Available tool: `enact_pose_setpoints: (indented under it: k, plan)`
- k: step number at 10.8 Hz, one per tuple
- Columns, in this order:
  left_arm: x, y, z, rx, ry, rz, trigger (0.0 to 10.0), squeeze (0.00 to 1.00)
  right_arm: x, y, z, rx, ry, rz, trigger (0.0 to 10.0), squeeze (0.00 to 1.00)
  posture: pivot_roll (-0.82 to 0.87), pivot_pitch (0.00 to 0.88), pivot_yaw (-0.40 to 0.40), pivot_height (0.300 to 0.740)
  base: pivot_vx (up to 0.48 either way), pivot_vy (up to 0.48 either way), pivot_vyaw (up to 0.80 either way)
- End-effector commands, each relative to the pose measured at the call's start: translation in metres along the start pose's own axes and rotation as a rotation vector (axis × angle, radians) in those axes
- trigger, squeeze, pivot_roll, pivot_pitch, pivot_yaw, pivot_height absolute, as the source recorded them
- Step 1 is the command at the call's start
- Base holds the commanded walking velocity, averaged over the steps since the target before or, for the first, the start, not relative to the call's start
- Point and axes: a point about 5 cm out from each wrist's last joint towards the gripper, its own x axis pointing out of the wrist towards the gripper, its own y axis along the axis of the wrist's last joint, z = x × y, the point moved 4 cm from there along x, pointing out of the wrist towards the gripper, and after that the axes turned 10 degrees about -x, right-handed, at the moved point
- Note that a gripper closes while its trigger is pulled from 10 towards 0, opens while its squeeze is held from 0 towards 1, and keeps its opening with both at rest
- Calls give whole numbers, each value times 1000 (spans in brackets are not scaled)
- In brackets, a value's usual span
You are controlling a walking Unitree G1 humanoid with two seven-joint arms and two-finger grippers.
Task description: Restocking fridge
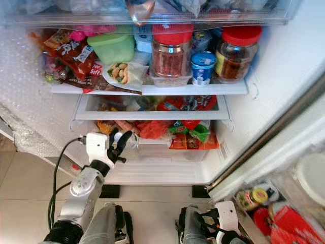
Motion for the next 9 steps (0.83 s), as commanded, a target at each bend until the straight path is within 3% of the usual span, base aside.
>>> enact_pose_setpoints:
  k: [1, 7, 9]
  plan:
    - [3, 8, 2, 34, -13, 21, 10000, 0, -7, -19, -7, 23, 16, -64, 10000, 0, -67, 233, 39, 642, 0, 0, 0]
    - [7, 23, 5, 74, -23, 73, 10000, 0, -6, -19, -8, 24, 18, -69, 10000, 0, -64, 228, 41, 642, 0, 0, 0]
    - [9, 30, 8, 141, -39, 95, 10000, 0, -6, -19, -8, 24, 18, -71, 10000, 0, -66, 228, 41, 642, 0, 0, 0]
